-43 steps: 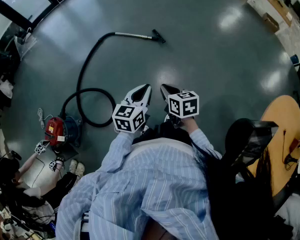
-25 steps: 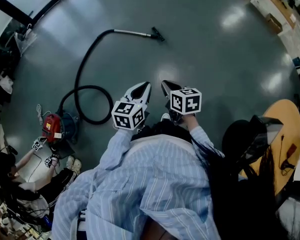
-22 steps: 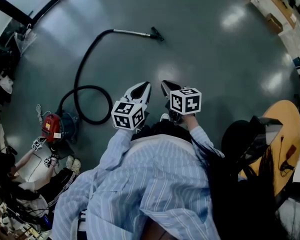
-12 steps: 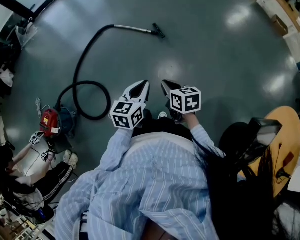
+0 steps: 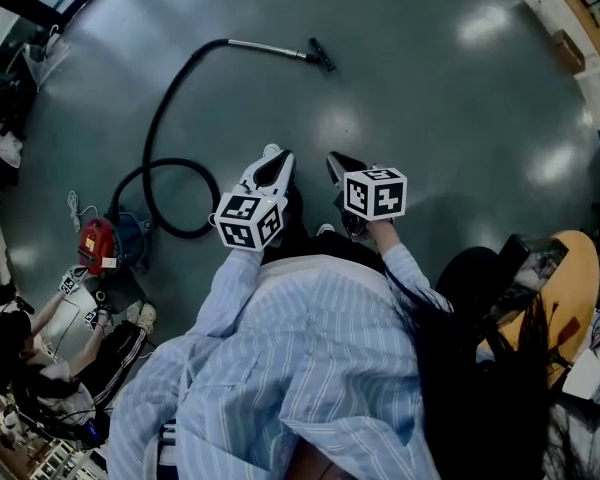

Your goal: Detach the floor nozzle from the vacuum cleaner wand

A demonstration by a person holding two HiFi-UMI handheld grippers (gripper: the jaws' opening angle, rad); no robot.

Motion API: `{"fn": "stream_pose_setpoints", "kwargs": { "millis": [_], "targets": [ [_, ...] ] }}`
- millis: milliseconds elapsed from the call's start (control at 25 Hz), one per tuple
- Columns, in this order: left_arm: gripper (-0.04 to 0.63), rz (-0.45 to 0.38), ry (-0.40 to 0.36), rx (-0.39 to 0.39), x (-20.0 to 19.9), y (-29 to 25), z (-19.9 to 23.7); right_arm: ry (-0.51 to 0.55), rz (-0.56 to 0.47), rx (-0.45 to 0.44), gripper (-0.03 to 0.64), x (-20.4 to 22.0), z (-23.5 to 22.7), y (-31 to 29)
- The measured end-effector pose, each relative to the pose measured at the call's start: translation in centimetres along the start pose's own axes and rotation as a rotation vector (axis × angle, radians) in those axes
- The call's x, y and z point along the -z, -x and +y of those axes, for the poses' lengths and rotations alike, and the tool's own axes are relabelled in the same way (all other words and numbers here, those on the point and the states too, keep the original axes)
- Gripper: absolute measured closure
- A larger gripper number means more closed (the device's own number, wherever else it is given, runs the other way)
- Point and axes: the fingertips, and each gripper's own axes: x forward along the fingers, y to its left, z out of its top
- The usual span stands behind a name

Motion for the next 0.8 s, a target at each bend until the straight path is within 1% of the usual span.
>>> {"fn": "stream_pose_setpoints", "kwargs": {
  "millis": [200, 360, 480, 680, 800],
  "targets": [
    [0.584, 0.037, -0.011, 0.036, -3.9, -4.6, 5.7, -0.061, 0.000, 0.054, 0.606, -4.9, -1.7, -5.0],
    [0.584, 0.065, -0.026, 0.072, -8.1, -7.9, 11.1, -0.104, -0.017, 0.086, 0.606, -10.1, -1.8, -9.7],
    [0.584, 0.088, -0.024, 0.099, -10.7, -10.8, 14.8, -0.137, -0.019, 0.120, 0.606, -13.4, -2.7, -13.0],
    [0.584, 0.149, -0.030, 0.168, -13.1, -15.5, 19.2, -0.206, -0.024, 0.176, 0.606, -17.4, -4.3, -17.1],
    [0.584, 0.167, -0.017, 0.192, -13.7, -17.3, 20.8, -0.223, -0.023, 0.203, 0.606, -18.7, -4.7, -18.3]
  ]
}}
